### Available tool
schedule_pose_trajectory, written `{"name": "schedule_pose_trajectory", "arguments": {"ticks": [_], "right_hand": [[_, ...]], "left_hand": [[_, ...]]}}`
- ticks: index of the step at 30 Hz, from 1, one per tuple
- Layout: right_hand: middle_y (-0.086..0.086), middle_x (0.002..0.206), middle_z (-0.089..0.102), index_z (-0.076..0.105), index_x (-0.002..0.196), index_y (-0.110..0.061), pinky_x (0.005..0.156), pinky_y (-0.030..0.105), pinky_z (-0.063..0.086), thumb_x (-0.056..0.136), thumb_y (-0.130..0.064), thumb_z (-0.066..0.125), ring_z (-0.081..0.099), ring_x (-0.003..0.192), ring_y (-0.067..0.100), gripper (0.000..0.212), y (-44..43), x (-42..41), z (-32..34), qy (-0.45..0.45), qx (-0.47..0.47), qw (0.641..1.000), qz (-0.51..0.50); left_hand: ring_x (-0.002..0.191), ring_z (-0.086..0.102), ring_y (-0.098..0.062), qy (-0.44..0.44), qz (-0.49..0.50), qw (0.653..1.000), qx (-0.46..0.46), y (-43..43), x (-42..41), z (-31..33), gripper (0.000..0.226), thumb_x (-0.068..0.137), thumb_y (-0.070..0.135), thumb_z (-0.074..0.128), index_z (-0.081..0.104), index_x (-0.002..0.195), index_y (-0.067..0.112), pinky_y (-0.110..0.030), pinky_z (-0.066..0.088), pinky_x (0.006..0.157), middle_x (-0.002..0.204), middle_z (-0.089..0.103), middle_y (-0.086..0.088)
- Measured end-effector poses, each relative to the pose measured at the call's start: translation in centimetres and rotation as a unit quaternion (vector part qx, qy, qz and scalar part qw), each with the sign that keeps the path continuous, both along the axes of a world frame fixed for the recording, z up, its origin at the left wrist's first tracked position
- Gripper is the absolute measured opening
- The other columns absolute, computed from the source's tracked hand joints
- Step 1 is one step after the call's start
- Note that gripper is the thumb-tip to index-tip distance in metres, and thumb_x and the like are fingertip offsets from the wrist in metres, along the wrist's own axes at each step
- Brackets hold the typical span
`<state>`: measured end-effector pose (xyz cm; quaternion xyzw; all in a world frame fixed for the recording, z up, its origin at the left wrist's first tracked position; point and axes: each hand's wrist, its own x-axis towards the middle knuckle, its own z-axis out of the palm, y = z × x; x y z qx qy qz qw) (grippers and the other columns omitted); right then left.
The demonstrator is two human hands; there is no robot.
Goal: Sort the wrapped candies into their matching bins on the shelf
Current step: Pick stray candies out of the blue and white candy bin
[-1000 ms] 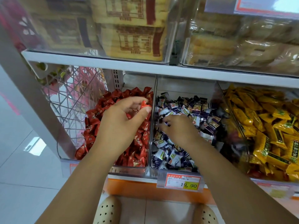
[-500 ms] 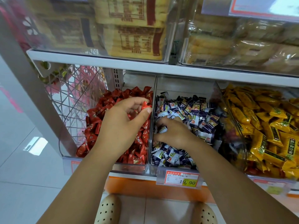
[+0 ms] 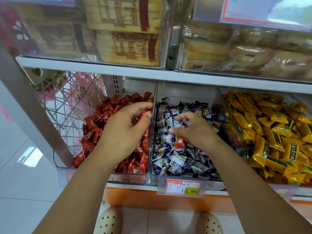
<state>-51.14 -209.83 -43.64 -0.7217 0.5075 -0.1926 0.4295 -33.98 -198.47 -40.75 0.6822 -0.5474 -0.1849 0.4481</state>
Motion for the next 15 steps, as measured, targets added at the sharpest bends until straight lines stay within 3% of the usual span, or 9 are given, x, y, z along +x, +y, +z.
{"name": "schedule_pose_trajectory", "arguments": {"ticks": [2, 4, 7, 9, 12, 15], "right_hand": [[0.003, 0.116, 0.06, 0.061, 0.107, -0.031, 0.068, 0.023, 0.048, 0.078, -0.037, 0.076, 0.065, 0.078, 0.006, 0.033, 0.1, -0.2, 0.4, -0.017, 0.016, 0.999, -0.025], [0.001, 0.09, 0.064, 0.066, 0.103, -0.028, 0.054, 0.021, 0.047, 0.08, -0.034, 0.075, 0.057, 0.052, 0.003, 0.026, 0.2, -0.4, 1.2, -0.073, 0.054, 0.995, -0.037], [-0.001, 0.069, 0.064, 0.068, 0.103, -0.016, 0.05, 0.021, 0.047, 0.081, -0.023, 0.073, 0.053, 0.051, 0.007, 0.023, 0.7, -0.4, 2.6, -0.222, 0.155, 0.962, -0.025], [0.003, 0.067, 0.063, 0.065, 0.105, -0.011, 0.047, 0.02, 0.046, 0.082, -0.017, 0.071, 0.052, 0.051, 0.01, 0.024, 1.2, -0.2, 3.2, -0.285, 0.195, 0.939, 0.001], [0.009, 0.067, 0.061, 0.062, 0.103, -0.008, 0.048, 0.02, 0.049, 0.083, -0.011, 0.069, 0.055, 0.054, 0.014, 0.021, 2.0, 0.2, 3.5, -0.318, 0.2, 0.927, 0.008], [0.012, 0.068, 0.063, 0.06, 0.103, -0.007, 0.053, 0.022, 0.053, 0.083, -0.009, 0.068, 0.059, 0.057, 0.017, 0.022, 2.3, 0.5, 3.4, -0.337, 0.205, 0.919, 0.009]], "left_hand": [[0.081, 0.053, 0.006, -0.02, -0.011, 1.0, -0.005, 0.1, -0.2, 0.1, 0.027, 0.092, 0.035, 0.056, 0.061, 0.117, 0.044, 0.001, 0.034, 0.065, 0.086, 0.057, 0.02], [0.076, 0.051, 0.009, -0.045, -0.023, 0.999, -0.006, 0.1, -0.6, 0.3, 0.025, 0.087, 0.037, 0.062, 0.065, 0.112, 0.042, 0.0, 0.033, 0.064, 0.085, 0.056, 0.025], [0.069, 0.048, 0.009, -0.051, -0.048, 0.998, -0.005, 0.0, -1.5, 0.4, 0.028, 0.077, 0.038, 0.071, 0.07, 0.105, 0.034, -0.003, 0.033, 0.063, 0.076, 0.052, 0.032], [0.065, 0.047, 0.012, -0.055, -0.056, 0.997, -0.005, -0.2, -2.1, 0.5, 0.034, 0.074, 0.034, 0.075, 0.071, 0.107, 0.03, -0.003, 0.033, 0.06, 0.067, 0.049, 0.023], [0.056, 0.045, 0.018, -0.048, -0.063, 0.997, 0.004, -0.3, -2.4, 0.7, 0.043, 0.073, 0.029, 0.077, 0.068, 0.115, 0.026, -0.002, 0.032, 0.055, 0.054, 0.048, 0.026], [0.053, 0.046, 0.013, -0.025, -0.074, 0.997, 0.014, -0.2, -2.1, 0.7, 0.04, 0.076, 0.027, 0.076, 0.066, 0.114, 0.032, -0.004, 0.033, 0.055, 0.054, 0.05, 0.038]]}}
